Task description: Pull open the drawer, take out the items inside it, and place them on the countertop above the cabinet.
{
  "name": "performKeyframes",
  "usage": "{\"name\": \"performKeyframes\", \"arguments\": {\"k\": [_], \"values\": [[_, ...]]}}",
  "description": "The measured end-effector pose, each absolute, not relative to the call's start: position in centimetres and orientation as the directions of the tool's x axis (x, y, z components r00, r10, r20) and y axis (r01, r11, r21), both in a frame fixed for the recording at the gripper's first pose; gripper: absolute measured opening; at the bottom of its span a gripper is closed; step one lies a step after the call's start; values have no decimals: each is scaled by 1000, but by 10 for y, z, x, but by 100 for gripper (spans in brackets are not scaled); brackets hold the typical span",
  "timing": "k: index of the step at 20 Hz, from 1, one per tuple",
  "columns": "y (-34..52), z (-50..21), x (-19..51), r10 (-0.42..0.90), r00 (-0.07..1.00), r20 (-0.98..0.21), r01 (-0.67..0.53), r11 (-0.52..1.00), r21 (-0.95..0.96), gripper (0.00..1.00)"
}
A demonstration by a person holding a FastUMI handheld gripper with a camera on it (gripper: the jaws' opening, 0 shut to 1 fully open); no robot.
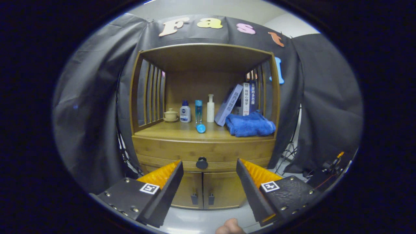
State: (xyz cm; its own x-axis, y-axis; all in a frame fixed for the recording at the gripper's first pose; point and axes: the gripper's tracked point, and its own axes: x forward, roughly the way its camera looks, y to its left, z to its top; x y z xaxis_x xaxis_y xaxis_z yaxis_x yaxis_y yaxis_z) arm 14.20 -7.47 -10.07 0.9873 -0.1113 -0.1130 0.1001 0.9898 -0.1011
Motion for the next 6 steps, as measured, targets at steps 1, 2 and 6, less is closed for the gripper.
{"name": "performKeyframes", "arguments": {"k": [1,2,6], "values": [[-68,-88,136,-96,989,-113,87,993,-81,98],[-59,-74,128,-64,992,-108,59,997,-53,98],[-48,-24,91,-15,997,-73,16,1000,13,98]]}}
